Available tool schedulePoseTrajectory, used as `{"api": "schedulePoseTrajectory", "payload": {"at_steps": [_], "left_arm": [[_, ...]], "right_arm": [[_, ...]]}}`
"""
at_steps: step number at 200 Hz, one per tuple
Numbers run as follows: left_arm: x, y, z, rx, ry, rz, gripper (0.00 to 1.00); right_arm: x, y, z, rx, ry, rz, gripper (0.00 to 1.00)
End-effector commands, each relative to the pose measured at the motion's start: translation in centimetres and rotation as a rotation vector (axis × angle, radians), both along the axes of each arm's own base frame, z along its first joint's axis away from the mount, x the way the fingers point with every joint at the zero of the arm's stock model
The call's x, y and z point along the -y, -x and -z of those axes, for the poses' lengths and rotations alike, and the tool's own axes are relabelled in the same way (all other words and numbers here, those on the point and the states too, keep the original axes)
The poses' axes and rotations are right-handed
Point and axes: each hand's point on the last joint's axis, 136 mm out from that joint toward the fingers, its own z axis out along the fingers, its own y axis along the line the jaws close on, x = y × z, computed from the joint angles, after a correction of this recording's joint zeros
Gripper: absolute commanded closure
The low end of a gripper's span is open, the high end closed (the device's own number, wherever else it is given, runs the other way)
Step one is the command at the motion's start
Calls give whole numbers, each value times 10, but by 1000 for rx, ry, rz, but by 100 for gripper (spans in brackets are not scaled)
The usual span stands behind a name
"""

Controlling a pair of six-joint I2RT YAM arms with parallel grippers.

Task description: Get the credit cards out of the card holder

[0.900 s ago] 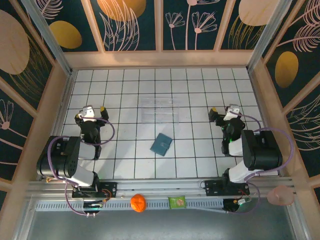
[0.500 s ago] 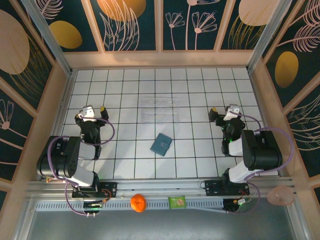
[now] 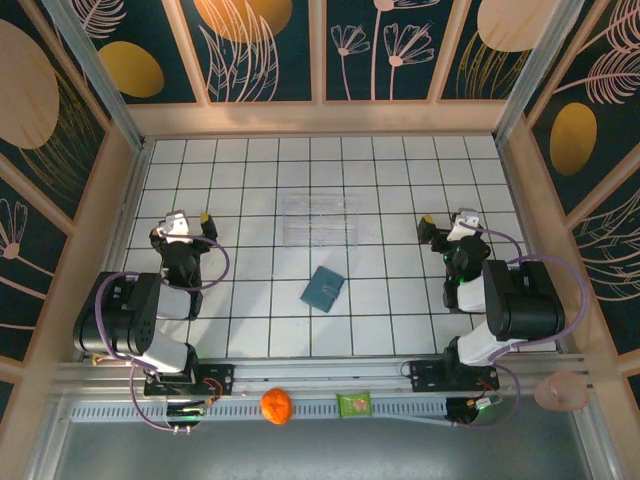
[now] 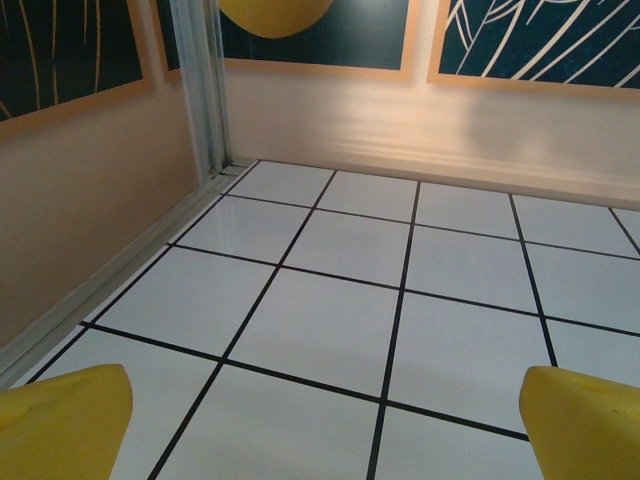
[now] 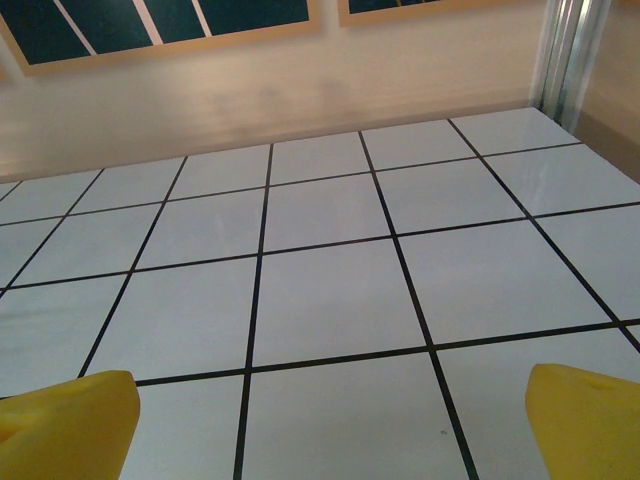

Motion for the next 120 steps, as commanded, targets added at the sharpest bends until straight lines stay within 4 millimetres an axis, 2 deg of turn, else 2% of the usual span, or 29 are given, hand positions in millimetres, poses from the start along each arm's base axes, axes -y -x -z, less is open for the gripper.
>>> {"api": "schedulePoseTrajectory", "payload": {"at_steps": [1,73,91,107,120], "left_arm": [[1,-5,-13,48,-7,1,1],[1,-6,-12,44,-6,2,1],[-3,-2,-21,69,-6,-30,1],[-8,-5,-29,18,13,-68,1],[-16,-12,-34,-34,50,-125,1]], "right_arm": [[4,-6,-15,60,-5,12,1],[4,-7,-16,59,-8,10,1],[5,-7,-16,55,-8,19,1],[7,-20,-21,-27,-11,42,1],[9,-41,-29,-109,-30,49,1]]}}
